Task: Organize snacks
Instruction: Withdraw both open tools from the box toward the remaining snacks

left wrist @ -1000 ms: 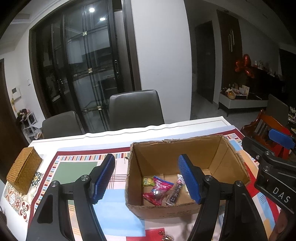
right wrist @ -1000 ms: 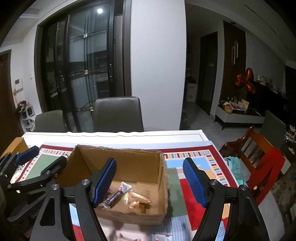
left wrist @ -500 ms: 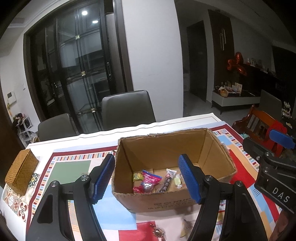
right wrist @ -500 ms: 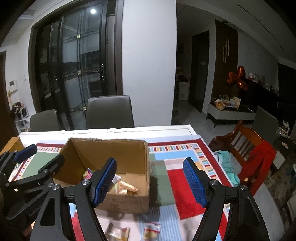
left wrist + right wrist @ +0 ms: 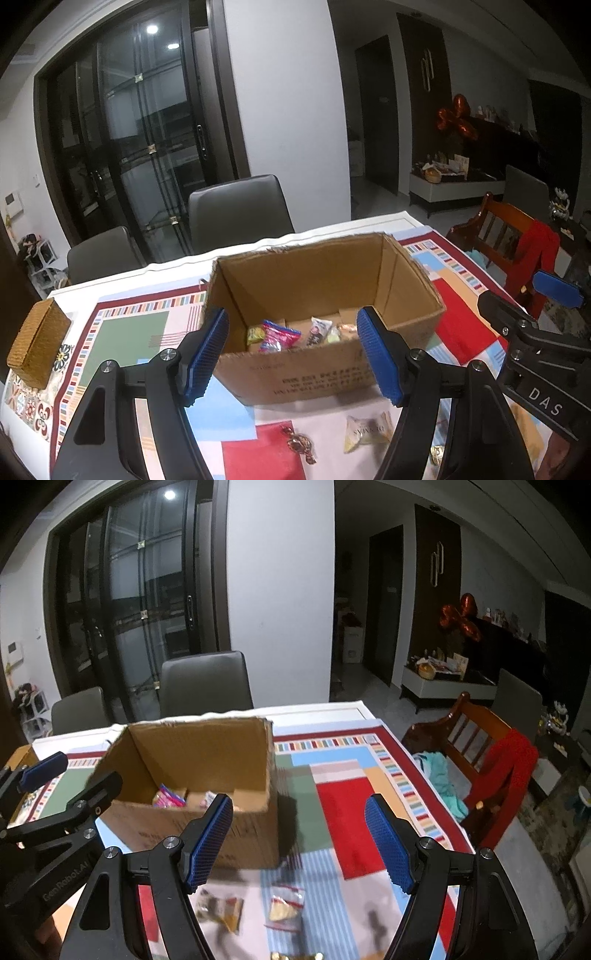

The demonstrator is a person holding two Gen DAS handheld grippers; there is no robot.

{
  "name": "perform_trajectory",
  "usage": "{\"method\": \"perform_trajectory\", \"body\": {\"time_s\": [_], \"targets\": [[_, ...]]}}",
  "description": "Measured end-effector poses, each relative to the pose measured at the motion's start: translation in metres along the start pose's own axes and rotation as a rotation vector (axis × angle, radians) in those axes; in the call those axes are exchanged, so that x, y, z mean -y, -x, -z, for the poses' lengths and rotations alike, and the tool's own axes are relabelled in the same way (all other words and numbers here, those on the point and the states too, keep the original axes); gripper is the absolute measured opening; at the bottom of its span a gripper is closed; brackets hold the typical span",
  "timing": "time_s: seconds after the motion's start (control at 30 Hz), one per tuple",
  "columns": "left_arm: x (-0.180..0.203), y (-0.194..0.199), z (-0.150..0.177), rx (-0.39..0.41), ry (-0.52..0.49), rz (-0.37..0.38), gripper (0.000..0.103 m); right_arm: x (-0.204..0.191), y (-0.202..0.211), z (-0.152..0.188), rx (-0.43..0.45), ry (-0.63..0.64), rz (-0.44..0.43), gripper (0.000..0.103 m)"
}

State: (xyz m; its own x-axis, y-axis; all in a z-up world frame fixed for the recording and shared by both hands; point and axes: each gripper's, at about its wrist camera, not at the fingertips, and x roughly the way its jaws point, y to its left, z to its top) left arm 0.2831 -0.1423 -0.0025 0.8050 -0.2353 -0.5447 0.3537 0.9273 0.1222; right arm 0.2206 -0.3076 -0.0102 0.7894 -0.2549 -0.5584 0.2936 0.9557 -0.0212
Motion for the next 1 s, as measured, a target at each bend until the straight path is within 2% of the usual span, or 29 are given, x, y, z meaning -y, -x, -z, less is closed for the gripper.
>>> {"method": "perform_trajectory", "body": {"time_s": [1.0], "targets": [[0.032,-0.017,0.060,-0.120,-0.054,0.064,0.071,0.011,-0.002,0.085,-0.156,-0.008,0.038,0.075]]}}
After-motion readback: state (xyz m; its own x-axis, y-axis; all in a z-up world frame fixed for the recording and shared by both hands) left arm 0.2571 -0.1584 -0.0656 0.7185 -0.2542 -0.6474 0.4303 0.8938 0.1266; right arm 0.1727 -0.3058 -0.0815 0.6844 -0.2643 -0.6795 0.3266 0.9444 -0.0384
